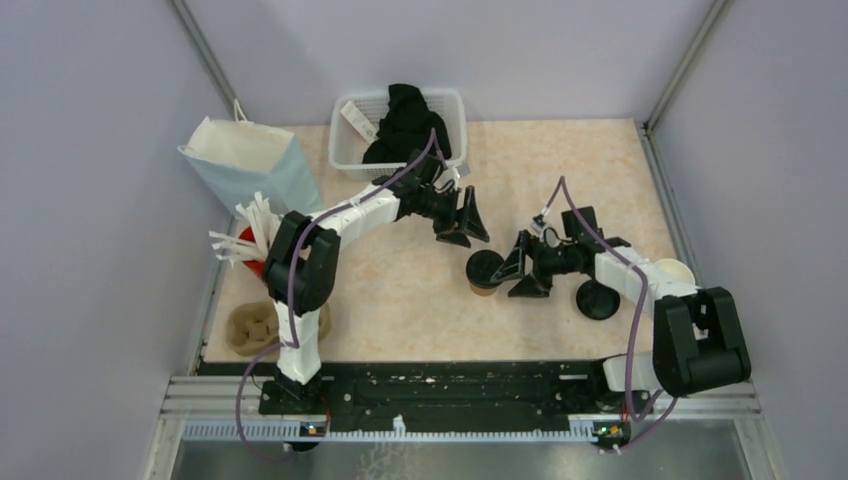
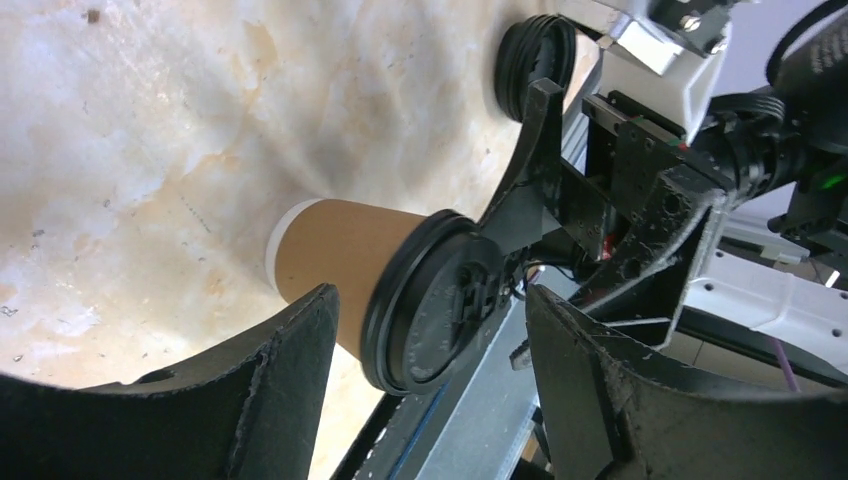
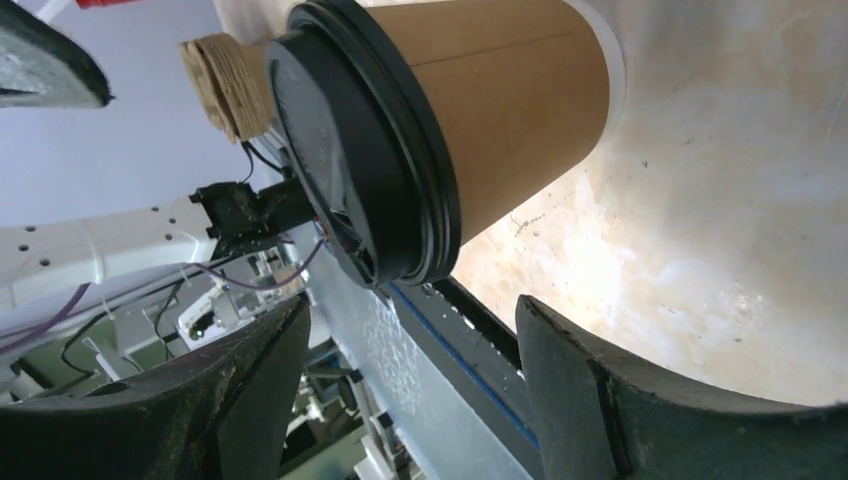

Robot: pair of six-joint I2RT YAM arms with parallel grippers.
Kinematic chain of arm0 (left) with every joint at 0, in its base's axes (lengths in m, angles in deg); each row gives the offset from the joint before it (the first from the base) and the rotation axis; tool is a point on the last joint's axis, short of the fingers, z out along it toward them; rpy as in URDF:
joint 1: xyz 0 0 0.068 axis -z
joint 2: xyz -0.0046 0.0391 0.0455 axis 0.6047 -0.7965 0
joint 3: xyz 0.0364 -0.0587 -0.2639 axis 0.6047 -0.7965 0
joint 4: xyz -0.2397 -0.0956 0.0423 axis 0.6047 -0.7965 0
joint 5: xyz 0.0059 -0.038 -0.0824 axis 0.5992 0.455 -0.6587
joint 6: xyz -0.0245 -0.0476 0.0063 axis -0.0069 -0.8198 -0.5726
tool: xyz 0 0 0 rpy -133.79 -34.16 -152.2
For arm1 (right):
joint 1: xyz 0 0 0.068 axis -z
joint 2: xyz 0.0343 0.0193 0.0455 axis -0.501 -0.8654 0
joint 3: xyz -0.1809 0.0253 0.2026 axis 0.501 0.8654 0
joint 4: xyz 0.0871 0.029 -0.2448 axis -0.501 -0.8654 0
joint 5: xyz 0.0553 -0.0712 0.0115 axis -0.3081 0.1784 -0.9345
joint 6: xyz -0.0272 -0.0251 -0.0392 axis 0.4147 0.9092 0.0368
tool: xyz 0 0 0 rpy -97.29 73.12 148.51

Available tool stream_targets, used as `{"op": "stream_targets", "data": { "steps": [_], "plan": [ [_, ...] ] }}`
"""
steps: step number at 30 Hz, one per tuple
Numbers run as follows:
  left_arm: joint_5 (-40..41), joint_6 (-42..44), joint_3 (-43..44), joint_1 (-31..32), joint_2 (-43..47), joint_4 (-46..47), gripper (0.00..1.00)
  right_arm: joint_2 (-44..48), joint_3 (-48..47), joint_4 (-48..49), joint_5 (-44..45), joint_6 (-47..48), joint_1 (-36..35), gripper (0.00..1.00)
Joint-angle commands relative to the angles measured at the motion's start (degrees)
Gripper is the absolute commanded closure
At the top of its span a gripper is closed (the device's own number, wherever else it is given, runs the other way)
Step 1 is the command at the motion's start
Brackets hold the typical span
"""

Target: Pack the takeout coffee

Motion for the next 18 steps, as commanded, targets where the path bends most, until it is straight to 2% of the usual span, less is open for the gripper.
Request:
{"op": "stream_targets", "data": {
  "steps": [1, 7, 11, 18],
  "plan": [
    [-2.2, 4.2, 1.4, 0.0, -2.6, -1.8, 0.25, 1.7, 2.7, 10.4, 0.6, -8.3, -2.9, 0.25],
    [-3.0, 4.0, -0.1, -0.1, -3.8, -0.8, 0.23, 1.5, 4.2, 13.3, 4.3, -10.9, -4.6, 0.25],
    [-3.0, 3.3, -1.2, -0.1, -4.5, 0.1, 0.29, 0.8, 5.2, 15.5, 4.7, -11.6, -4.6, 0.27],
    [-2.4, 0.9, -3.4, -0.1, -5.0, 3.5, 0.34, 0.1, 6.7, 17.2, 4.7, -11.7, -4.6, 0.32]
  ]
}}
